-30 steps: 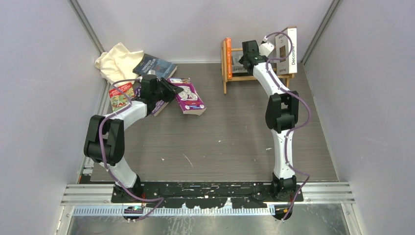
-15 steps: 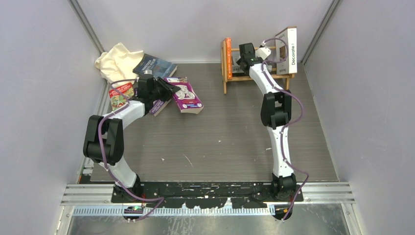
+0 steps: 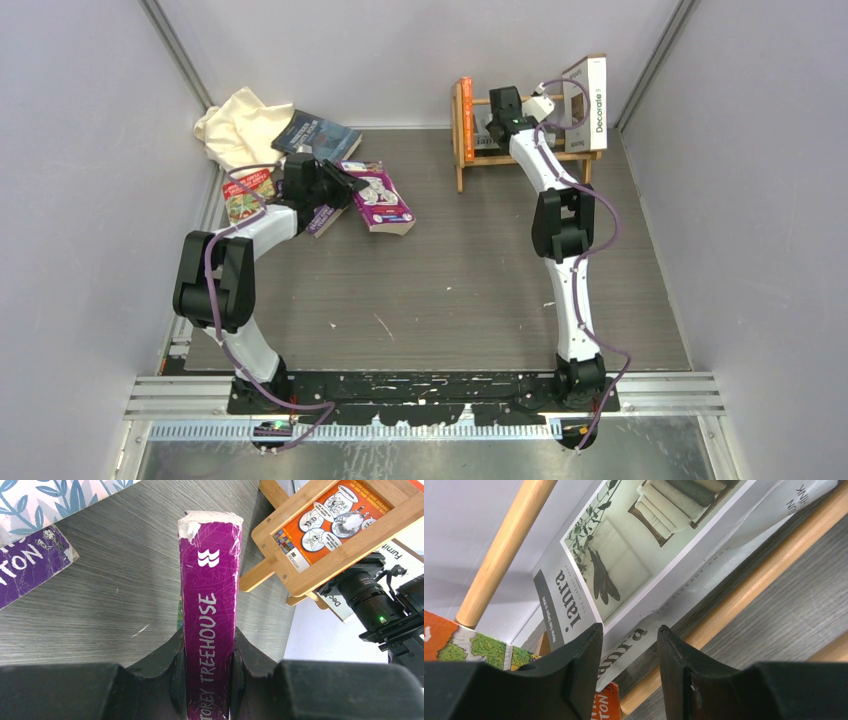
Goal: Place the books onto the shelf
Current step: Pick up the book from the shelf, then place the book on the shelf.
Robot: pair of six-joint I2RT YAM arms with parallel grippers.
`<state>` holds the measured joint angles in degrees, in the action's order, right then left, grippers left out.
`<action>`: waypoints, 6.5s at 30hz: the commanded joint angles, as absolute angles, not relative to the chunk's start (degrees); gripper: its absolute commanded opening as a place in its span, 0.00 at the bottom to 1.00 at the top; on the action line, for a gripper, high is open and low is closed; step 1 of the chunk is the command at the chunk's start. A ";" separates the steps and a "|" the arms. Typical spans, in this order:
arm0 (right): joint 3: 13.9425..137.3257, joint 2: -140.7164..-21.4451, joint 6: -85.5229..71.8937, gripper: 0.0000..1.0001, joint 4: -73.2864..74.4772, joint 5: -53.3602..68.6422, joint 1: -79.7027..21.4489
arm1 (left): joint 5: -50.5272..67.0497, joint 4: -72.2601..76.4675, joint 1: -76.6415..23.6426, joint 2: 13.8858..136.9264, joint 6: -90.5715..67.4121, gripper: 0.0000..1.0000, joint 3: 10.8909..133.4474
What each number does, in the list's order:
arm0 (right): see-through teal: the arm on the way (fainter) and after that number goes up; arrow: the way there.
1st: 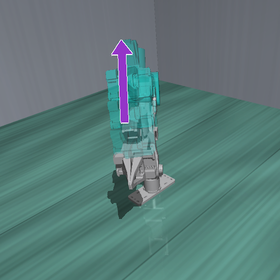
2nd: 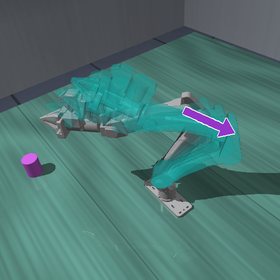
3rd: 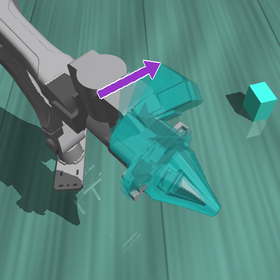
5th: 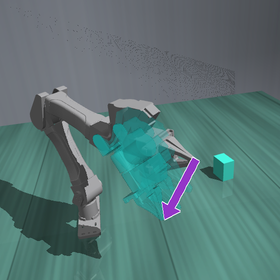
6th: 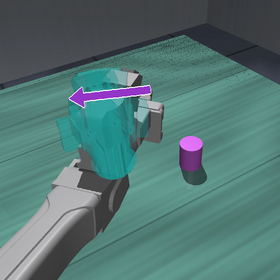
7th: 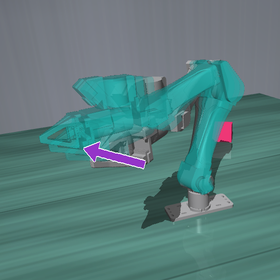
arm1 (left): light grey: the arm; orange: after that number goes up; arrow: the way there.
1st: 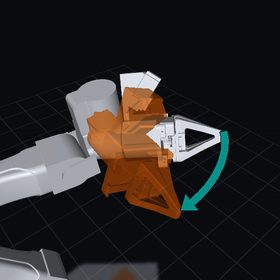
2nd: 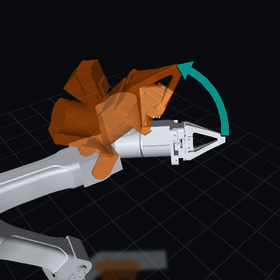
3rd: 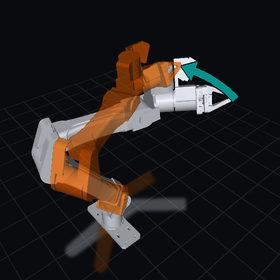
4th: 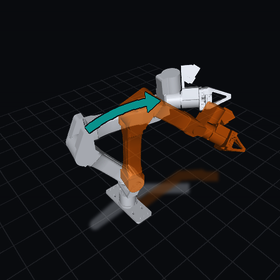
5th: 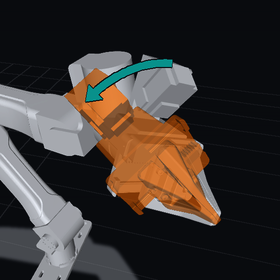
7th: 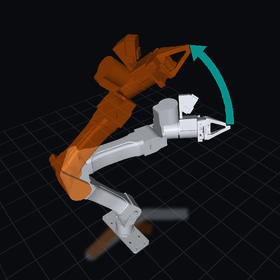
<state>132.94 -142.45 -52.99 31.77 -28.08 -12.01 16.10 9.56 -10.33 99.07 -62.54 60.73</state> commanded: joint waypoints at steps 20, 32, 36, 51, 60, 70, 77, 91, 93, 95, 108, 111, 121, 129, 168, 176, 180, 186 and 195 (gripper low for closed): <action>133.95 -143.14 -56.56 0.01 30.16 -25.58 -10.55 | 16.70 15.38 -10.06 97.19 -63.10 0.00 62.54; 124.83 -135.73 -55.47 0.01 25.17 -27.04 -10.60 | 15.11 14.64 -11.65 94.68 -62.89 0.00 61.88; 123.21 -133.83 -54.98 0.01 24.10 -27.12 -10.55 | 14.31 14.33 -12.49 93.69 -62.82 0.00 61.71; 118.05 -127.71 -52.39 0.01 20.59 -26.10 -10.67 | 12.10 13.64 -15.50 92.52 -62.58 0.00 61.79; 116.23 -125.21 -52.88 0.01 20.75 -25.67 -11.31 | 11.10 13.06 -16.53 91.64 -62.44 0.00 61.92; 113.25 -121.61 -52.91 0.01 20.65 -26.49 -12.47 | 10.70 12.24 -17.44 90.73 -61.98 0.00 61.44; 111.12 -118.86 -51.91 0.01 20.68 -26.72 -13.02 | 10.37 11.95 -18.06 89.98 -61.59 0.00 60.65; 107.31 -113.59 -48.72 0.01 21.94 -28.49 -14.58 | 9.69 12.04 -19.41 88.16 -61.61 0.00 58.74; 107.03 -112.86 -47.98 0.01 22.02 -28.84 -14.82 | 9.61 12.25 -19.54 87.96 -61.67 0.00 58.50; 106.67 -112.20 -47.29 0.01 22.28 -29.15 -15.09 | 9.53 12.39 -19.77 87.80 -61.80 0.00 58.30; 104.52 -107.69 -40.30 0.01 23.58 -30.88 -17.10 | 8.78 12.13 -20.88 86.68 -61.63 0.00 57.56; 103.72 -106.71 -36.87 0.01 23.28 -31.82 -17.69 | 8.49 12.11 -21.55 86.34 -61.69 0.00 56.88; 103.27 -106.80 -22.65 0.01 19.24 -33.93 -17.08 | 8.28 11.69 -22.86 85.44 -61.00 0.00 56.45; 102.37 -107.05 -11.54 0.01 13.03 -36.79 -16.51 | 8.61 9.44 -22.86 85.16 -58.85 0.00 58.52; 100.48 -116.46 12.62 0.01 -6.28 -35.73 -8.37 | 10.01 17.34 -22.90 86.56 -60.63 0.00 53.53; 100.64 -117.46 13.51 0.01 -6.35 -35.44 -6.57 | 10.50 20.39 -22.85 88.39 -61.56 0.00 52.67; 100.29 -117.83 14.49 0.01 -7.47 -36.19 -5.12 | 10.81 21.28 -22.86 89.12 -61.52 0.00 52.55; 100.30 -118.34 14.44 0.01 -7.44 -36.54 -4.32 | 11.38 22.35 -22.92 90.63 -61.78 0.00 52.54; 100.49 -119.59 13.25 0.24 -7.03 -38.77 -4.31 | 11.68 22.10 -22.85 91.24 -61.38 0.00 53.02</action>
